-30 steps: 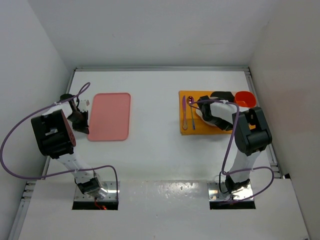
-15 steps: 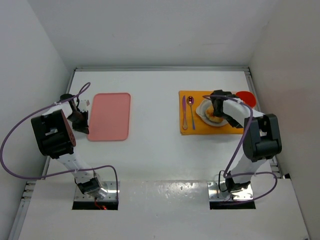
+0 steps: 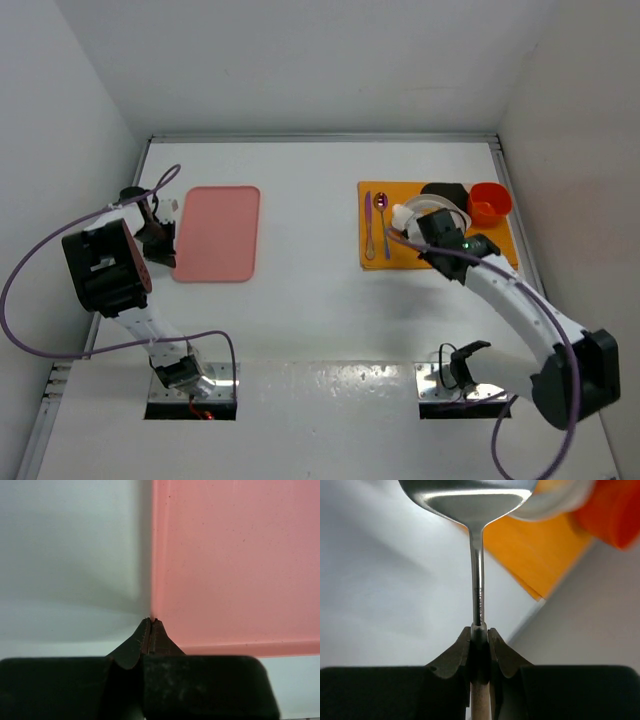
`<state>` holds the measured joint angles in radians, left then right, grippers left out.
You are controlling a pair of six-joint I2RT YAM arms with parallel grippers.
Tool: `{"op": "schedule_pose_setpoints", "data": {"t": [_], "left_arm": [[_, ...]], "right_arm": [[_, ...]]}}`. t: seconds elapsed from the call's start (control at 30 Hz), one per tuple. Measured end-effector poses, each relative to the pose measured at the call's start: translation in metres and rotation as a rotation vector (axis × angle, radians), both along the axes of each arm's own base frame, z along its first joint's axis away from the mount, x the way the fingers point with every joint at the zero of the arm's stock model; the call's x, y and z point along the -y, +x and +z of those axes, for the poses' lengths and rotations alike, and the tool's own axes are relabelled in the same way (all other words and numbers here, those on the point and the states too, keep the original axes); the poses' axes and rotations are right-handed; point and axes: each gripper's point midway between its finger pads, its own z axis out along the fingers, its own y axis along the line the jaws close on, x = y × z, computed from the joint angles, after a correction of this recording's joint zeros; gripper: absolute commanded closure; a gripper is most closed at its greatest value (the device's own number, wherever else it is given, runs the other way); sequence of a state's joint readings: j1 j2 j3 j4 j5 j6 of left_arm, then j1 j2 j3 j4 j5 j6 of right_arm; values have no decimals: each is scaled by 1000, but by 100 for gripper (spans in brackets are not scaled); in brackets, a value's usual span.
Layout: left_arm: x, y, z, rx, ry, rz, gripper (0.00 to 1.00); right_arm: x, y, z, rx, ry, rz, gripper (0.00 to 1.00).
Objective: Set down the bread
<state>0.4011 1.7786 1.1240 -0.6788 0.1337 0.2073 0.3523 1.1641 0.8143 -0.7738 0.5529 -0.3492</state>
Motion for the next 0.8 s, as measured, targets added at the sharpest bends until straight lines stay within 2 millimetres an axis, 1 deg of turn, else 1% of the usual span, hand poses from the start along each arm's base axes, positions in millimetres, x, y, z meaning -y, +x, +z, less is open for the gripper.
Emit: {"op": "schedule_pose_setpoints", "data": {"t": [0.03,0.07,0.13,0.17,0.27,0.33,0.37,0.43,0.47,0.53,0.57,0.6,0.63,0.7,0.73,0.77,0.8], "left_arm": [[0,0,0,-1,1,-1,100],[0,0,0,-1,2,-1,100],[-1,0,0,-1,4,-1,100],[-1,0,0,-1,4,-1,100],[-1,0,1,-1,4,-1,99],[-1,1,2,1,5,-1,96],[-1,2,2,3,6,-1,95],[-2,2,2,4,6,-1,90],[-2,2,3,4,6,-1,84],[-2,2,3,4,6,-1,78],[-2,2,3,5,6,0,75],[-2,2,3,4,6,0,69],[-2,2,3,4,6,-1,69],[-1,2,3,2,4,2,64],[-1,1,3,1,4,2,63],[-1,1,3,1,4,1,62],[-1,1,3,0,4,3,60]], "right_arm": [[-18,-10,-11,-29,57,91,100],[-29,-19,-21,-61,96,154,100],[-44,-46,-44,-156,162,255,100],[-48,-57,-53,-203,174,285,100],[-51,-90,-81,-358,184,340,100],[-49,-108,-94,-442,177,356,100],[-49,-113,-99,-467,174,360,100],[-47,-124,-108,-515,178,362,100],[-47,-128,-111,-533,181,362,100],[-47,-133,-116,-556,188,355,100],[-47,-135,-118,-563,189,350,97],[-47,-135,-120,-567,189,343,92],[-47,-135,-122,-564,192,337,87],[-48,-134,-124,-563,193,324,75],[-48,-134,-124,-559,197,317,63],[-49,-133,-125,-557,200,307,57],[-49,-133,-125,-556,199,303,48]]}}
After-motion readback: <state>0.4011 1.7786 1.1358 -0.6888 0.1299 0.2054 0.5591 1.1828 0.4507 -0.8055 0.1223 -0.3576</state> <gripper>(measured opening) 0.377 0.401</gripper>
